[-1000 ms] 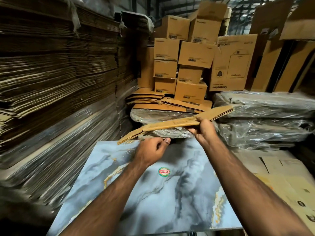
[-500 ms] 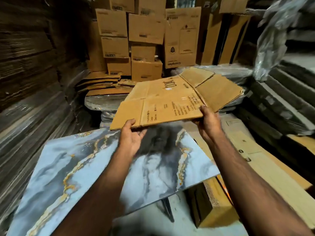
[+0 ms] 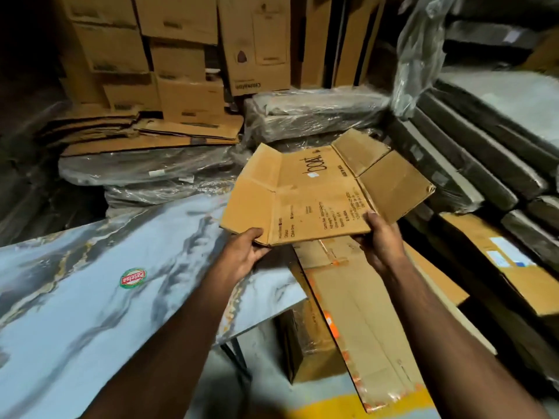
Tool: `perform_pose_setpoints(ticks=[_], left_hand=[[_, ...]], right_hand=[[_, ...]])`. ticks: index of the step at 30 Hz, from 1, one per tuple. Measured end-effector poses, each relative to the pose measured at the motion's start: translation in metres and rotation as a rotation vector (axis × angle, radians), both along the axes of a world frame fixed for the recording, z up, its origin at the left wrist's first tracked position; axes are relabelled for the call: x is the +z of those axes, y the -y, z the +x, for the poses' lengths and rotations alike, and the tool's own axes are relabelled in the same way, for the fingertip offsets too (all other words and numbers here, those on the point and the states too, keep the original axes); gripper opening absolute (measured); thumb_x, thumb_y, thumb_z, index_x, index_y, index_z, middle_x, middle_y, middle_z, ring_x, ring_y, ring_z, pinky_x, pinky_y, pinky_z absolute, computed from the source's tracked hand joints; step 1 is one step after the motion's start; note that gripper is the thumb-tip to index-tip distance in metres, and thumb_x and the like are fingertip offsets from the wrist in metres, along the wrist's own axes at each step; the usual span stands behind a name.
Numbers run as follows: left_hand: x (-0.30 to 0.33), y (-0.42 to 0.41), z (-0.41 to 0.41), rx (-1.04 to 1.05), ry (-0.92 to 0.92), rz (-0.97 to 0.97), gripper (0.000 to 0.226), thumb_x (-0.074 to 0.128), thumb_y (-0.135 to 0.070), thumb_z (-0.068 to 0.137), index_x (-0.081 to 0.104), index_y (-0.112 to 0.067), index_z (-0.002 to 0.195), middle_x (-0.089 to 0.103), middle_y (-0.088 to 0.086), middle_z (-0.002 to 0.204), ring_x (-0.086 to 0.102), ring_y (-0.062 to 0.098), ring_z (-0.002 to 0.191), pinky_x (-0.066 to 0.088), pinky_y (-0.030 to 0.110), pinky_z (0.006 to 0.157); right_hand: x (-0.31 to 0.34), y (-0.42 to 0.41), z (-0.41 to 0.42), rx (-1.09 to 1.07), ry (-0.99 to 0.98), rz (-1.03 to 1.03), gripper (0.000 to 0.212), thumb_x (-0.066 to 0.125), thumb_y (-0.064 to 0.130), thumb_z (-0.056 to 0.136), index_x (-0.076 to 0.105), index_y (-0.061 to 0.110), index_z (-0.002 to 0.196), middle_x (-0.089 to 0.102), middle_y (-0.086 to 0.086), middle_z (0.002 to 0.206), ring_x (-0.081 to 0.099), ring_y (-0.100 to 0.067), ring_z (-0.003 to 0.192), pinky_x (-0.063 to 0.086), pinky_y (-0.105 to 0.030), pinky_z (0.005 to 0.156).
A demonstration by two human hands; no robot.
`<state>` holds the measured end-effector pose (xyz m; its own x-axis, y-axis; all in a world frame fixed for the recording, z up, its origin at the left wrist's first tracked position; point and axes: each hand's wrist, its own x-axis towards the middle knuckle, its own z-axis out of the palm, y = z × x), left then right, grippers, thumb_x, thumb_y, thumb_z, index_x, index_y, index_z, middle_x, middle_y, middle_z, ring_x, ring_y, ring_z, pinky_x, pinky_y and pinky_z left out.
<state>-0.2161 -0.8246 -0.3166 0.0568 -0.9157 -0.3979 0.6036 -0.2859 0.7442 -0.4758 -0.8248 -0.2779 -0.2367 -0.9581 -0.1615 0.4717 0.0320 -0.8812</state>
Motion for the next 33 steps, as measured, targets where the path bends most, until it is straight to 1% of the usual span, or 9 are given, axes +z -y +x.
perform_pose_setpoints(ticks=[5, 7, 10, 15, 17, 20, 25, 30, 33], left_hand=[[-0.032, 0.031, -0.084, 0.005, 0.031, 0.068, 0.038, 0.048, 0.005, 0.097, 0.047, 0.001, 0.135, 0.060, 0.020, 0.130, 0.061, 0.035, 0.110, 0.052, 0.045, 0.085], [-0.046, 0.039, -0.105, 0.017, 0.032, 0.108, 0.035, 0.049, 0.004, 0.097, 0.049, -0.001, 0.131, 0.061, 0.019, 0.129, 0.061, 0.035, 0.110, 0.051, 0.046, 0.088], [-0.064, 0.044, -0.131, 0.034, 0.020, 0.160, 0.032, 0.049, 0.004, 0.098, 0.049, -0.005, 0.129, 0.061, 0.019, 0.126, 0.060, 0.034, 0.108, 0.050, 0.046, 0.088], [-0.087, 0.049, -0.175, 0.081, -0.036, 0.267, 0.036, 0.049, 0.006, 0.096, 0.047, -0.005, 0.130, 0.060, 0.020, 0.126, 0.058, 0.037, 0.116, 0.049, 0.048, 0.094], [-0.092, 0.052, -0.195, 0.075, -0.066, 0.295, 0.033, 0.049, 0.007, 0.096, 0.049, -0.007, 0.126, 0.060, 0.019, 0.129, 0.057, 0.038, 0.121, 0.048, 0.048, 0.096], [-0.100, 0.048, -0.222, 0.027, -0.037, 0.342, 0.025, 0.048, 0.008, 0.096, 0.054, -0.014, 0.107, 0.062, 0.017, 0.124, 0.059, 0.036, 0.116, 0.051, 0.044, 0.089], [-0.127, 0.022, -0.229, -0.062, 0.009, 0.385, 0.029, 0.049, 0.010, 0.095, 0.056, -0.017, 0.104, 0.065, 0.013, 0.115, 0.060, 0.035, 0.113, 0.052, 0.045, 0.089], [-0.141, 0.023, -0.215, -0.192, 0.151, 0.386, 0.038, 0.059, 0.007, 0.092, 0.049, -0.009, 0.124, 0.062, 0.017, 0.123, 0.062, 0.035, 0.110, 0.055, 0.045, 0.086], [-0.156, 0.024, -0.208, -0.221, 0.139, 0.361, 0.051, 0.062, 0.004, 0.090, 0.043, -0.009, 0.136, 0.058, 0.020, 0.133, 0.061, 0.037, 0.115, 0.057, 0.045, 0.084]], right_hand=[[-0.034, 0.033, -0.080, 0.004, 0.015, 0.099, 0.019, 0.043, 0.012, 0.104, 0.052, 0.003, 0.118, 0.072, -0.015, 0.105, 0.072, -0.026, 0.092, 0.056, -0.026, 0.054], [-0.050, 0.046, -0.102, 0.011, 0.024, 0.132, 0.020, 0.043, 0.011, 0.105, 0.053, 0.002, 0.118, 0.074, -0.010, 0.091, 0.073, -0.018, 0.075, 0.055, -0.025, 0.051], [-0.075, 0.059, -0.124, 0.002, 0.021, 0.165, 0.018, 0.041, 0.017, 0.106, 0.053, 0.005, 0.112, 0.068, -0.014, 0.096, 0.068, -0.015, 0.060, 0.051, -0.024, 0.046], [-0.112, 0.063, -0.146, -0.109, 0.189, 0.246, 0.032, 0.049, 0.040, 0.101, 0.059, 0.015, 0.119, 0.071, -0.009, 0.112, 0.072, -0.018, 0.090, 0.058, -0.036, 0.073], [-0.124, 0.058, -0.141, -0.072, 0.167, 0.275, 0.037, 0.054, 0.031, 0.100, 0.049, 0.020, 0.135, 0.068, -0.007, 0.121, 0.072, -0.018, 0.096, 0.061, -0.037, 0.074], [-0.148, 0.042, -0.124, -0.028, 0.073, 0.372, 0.039, 0.057, 0.008, 0.098, 0.039, 0.023, 0.129, 0.066, -0.007, 0.119, 0.070, -0.023, 0.095, 0.061, -0.040, 0.068], [-0.166, 0.032, -0.126, -0.110, 0.055, 0.478, 0.047, 0.047, -0.008, 0.094, 0.037, 0.018, 0.132, 0.066, -0.010, 0.117, 0.070, -0.024, 0.084, 0.061, -0.042, 0.063], [-0.188, 0.016, -0.125, -0.124, 0.024, 0.418, 0.050, 0.052, -0.005, 0.095, 0.034, 0.020, 0.135, 0.056, -0.012, 0.132, 0.067, -0.033, 0.108, 0.060, -0.040, 0.061], [-0.200, 0.010, -0.126, -0.112, 0.057, 0.380, 0.055, 0.053, -0.005, 0.096, 0.032, 0.021, 0.139, 0.055, -0.008, 0.133, 0.067, -0.029, 0.106, 0.061, -0.040, 0.065]])
